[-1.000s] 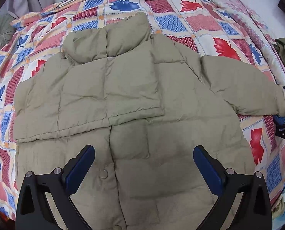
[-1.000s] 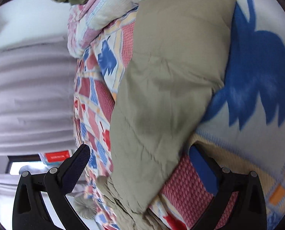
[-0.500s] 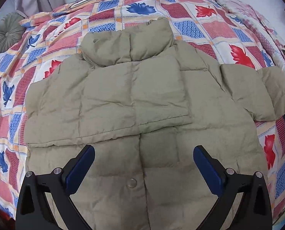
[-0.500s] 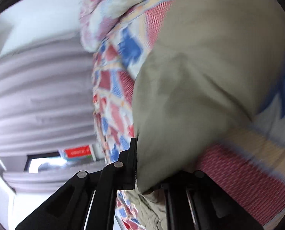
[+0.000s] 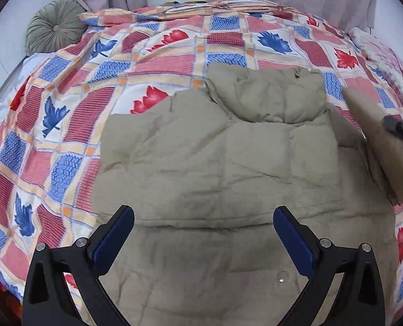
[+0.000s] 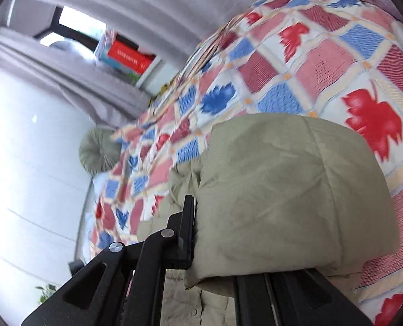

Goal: Fold large clothes

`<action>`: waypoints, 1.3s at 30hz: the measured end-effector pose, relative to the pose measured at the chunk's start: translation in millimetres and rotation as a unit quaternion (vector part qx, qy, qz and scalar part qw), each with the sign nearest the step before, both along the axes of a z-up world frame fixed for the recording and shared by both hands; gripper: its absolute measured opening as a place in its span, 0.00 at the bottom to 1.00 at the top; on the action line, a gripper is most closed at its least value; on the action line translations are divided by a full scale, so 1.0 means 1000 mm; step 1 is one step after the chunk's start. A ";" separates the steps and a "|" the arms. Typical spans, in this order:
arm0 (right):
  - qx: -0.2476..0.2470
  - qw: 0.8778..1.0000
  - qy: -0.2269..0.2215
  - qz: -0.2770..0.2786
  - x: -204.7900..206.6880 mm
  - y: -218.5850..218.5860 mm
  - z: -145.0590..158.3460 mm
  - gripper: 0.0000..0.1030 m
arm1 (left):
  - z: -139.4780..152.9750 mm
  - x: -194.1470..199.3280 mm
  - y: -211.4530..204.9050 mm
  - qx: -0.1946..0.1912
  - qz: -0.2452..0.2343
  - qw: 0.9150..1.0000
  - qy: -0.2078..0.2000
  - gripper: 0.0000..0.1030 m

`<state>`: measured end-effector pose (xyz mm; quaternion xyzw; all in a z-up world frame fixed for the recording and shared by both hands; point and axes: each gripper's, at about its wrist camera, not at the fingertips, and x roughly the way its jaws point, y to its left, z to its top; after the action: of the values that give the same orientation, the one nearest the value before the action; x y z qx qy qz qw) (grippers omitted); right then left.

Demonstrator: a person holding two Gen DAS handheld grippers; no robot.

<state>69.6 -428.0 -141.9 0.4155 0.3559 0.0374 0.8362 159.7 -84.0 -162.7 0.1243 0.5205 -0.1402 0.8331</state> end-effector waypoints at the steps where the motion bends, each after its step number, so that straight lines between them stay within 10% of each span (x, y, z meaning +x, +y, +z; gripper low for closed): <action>1: -0.009 1.000 0.016 0.019 0.010 0.019 -0.008 0.08 | 0.001 0.004 0.007 0.003 0.002 1.000 -0.007 1.00; 6: -0.039 0.990 0.122 0.064 0.040 0.085 -0.078 0.08 | -0.018 0.014 0.033 0.025 0.011 1.000 -0.001 1.00; 12: 0.059 0.982 0.177 0.021 0.028 0.082 -0.135 0.16 | -0.040 0.005 0.039 0.014 0.014 1.000 0.022 1.00; 16: 0.037 0.983 0.174 0.032 0.018 0.079 -0.108 0.56 | -0.038 0.009 0.036 -0.008 0.017 1.000 0.022 1.00; 27: 0.118 0.973 0.149 -0.131 -0.016 0.005 -0.093 0.56 | -0.021 0.052 0.062 -0.050 0.027 0.998 0.016 1.00; 29: 0.110 0.975 0.134 -0.142 -0.008 0.003 -0.083 0.26 | -0.022 0.057 0.074 -0.061 0.035 0.997 0.025 1.00; 34: -0.020 0.996 0.086 -0.002 0.054 0.074 -0.037 0.20 | -0.027 0.062 0.095 -0.115 0.062 0.990 0.050 1.00; 39: -0.092 0.982 0.106 0.124 0.090 0.169 -0.049 0.29 | -0.035 0.064 0.106 -0.194 0.092 0.973 0.088 1.00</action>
<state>159.1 -259.2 -191.4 0.2909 0.4934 0.0635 0.8172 224.1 21.9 -197.2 -0.1011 0.5635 -0.1712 0.8018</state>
